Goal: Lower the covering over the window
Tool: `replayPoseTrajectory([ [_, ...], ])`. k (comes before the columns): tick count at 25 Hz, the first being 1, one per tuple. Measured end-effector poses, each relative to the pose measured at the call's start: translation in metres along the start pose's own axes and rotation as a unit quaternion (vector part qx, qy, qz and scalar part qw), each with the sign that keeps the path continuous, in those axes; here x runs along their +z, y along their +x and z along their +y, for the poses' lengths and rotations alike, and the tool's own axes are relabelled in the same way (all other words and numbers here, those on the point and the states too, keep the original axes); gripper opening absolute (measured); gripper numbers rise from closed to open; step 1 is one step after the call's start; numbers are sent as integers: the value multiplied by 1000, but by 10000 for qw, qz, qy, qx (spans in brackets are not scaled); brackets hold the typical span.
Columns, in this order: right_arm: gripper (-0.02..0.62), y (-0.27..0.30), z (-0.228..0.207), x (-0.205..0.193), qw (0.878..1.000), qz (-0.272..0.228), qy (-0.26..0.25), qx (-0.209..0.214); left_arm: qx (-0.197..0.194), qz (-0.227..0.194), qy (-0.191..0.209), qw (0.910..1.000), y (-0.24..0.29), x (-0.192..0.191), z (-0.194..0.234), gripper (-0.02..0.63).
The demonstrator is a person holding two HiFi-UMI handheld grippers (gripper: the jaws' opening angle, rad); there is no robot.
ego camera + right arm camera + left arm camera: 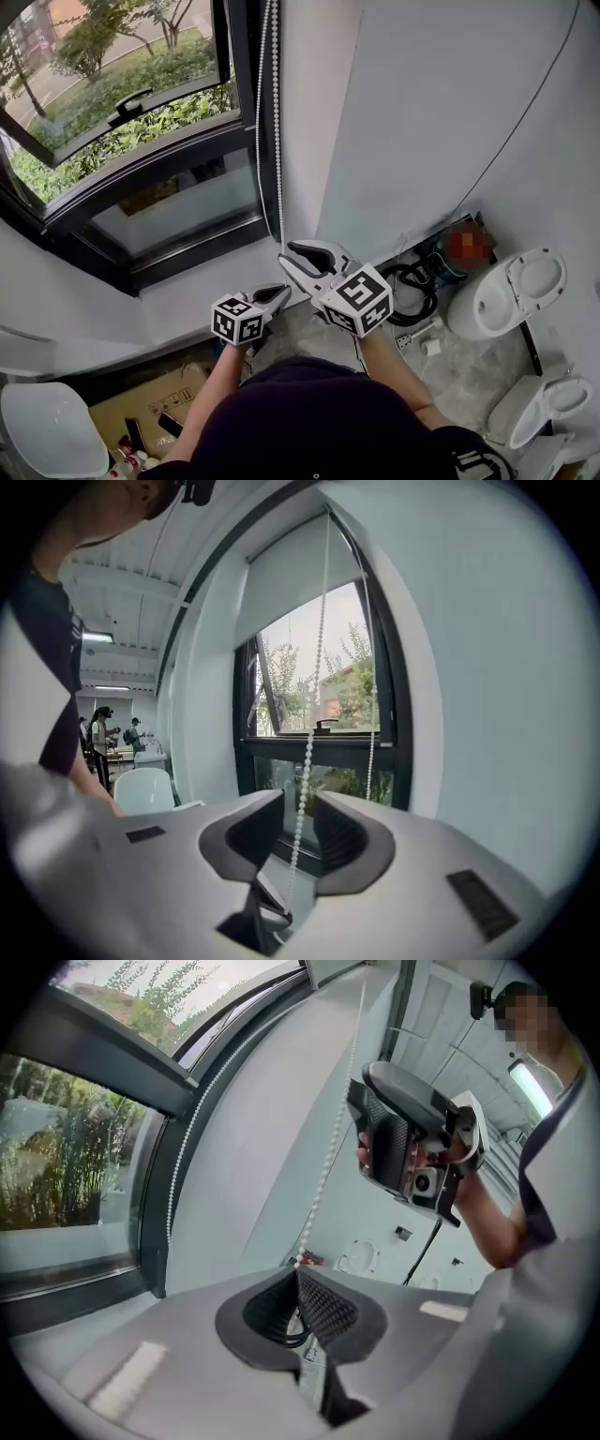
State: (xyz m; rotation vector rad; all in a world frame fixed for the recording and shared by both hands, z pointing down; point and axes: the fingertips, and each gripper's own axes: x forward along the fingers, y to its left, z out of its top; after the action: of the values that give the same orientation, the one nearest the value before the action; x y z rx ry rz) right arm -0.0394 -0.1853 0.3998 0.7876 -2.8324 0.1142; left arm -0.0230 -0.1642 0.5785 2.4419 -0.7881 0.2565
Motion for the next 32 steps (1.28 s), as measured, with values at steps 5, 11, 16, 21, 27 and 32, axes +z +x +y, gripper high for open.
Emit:
replayPoseTrajectory([
  [5, 37, 8, -1, 7, 9999, -53, -57, -130, 22, -30, -9, 10000, -3, -1, 0, 12],
  [11, 25, 13, 0, 8, 9998, -71, 84, -178, 187, -77, 161, 9997, -7, -1, 2, 12],
  [16, 23, 17, -1, 8, 9991, -4, -77, -419, 554, -240, 447, 9972, -11, 1, 9, 12],
  [21, 23, 19, 1, 7, 9981, -38, -229, -569, 909, -467, 818, 9914, -11, 1, 11, 12],
  [27, 23, 26, -1, -26, 9969, 409, -231, -630, 990, 74, 777, 9920, -5, -32, 18, 12],
  [32, 23, 29, -9, -48, 9956, 611, -72, -708, 958, 455, 764, 9914, -1, -51, 21, 12],
])
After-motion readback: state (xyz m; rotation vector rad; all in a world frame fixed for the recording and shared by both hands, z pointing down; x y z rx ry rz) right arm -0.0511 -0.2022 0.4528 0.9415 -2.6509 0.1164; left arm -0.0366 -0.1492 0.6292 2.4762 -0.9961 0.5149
